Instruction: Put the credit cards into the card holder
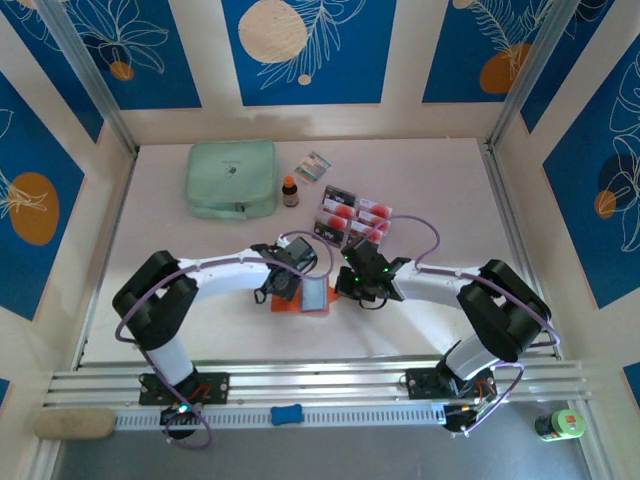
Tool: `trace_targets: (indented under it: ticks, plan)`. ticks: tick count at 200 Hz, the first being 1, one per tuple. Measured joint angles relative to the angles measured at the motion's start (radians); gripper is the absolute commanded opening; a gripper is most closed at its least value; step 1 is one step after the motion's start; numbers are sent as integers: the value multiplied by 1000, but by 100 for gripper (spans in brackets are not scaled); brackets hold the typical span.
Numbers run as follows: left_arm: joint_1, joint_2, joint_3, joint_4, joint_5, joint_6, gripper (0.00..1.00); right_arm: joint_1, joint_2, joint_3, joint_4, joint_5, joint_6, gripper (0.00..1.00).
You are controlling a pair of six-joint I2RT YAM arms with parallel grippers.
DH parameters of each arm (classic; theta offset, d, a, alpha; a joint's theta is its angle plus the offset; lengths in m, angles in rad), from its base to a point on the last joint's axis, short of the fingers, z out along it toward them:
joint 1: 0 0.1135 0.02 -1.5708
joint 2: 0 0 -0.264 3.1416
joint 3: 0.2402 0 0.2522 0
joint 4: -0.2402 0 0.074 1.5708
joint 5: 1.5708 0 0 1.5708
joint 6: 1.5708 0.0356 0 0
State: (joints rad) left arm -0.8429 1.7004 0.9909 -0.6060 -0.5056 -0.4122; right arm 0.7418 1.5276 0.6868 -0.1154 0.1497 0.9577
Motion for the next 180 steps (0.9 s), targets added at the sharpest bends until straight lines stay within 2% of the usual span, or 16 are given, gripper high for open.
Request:
trace_targets:
  ticks: [64, 113, 142, 180]
  plan:
    - [0, -104, 87, 10, 195, -63, 100, -3, -15, -14, 53, -40, -16, 0]
    - [0, -195, 122, 95, 359, -169, 100, -3, -16, -14, 68, -56, -19, 0]
    - [1, -257, 56, 286, 488, -317, 100, -3, -28, -15, 72, -57, -19, 0]
    - [1, -279, -172, 599, 595, -569, 100, -3, -32, -20, 87, -57, -19, 0]
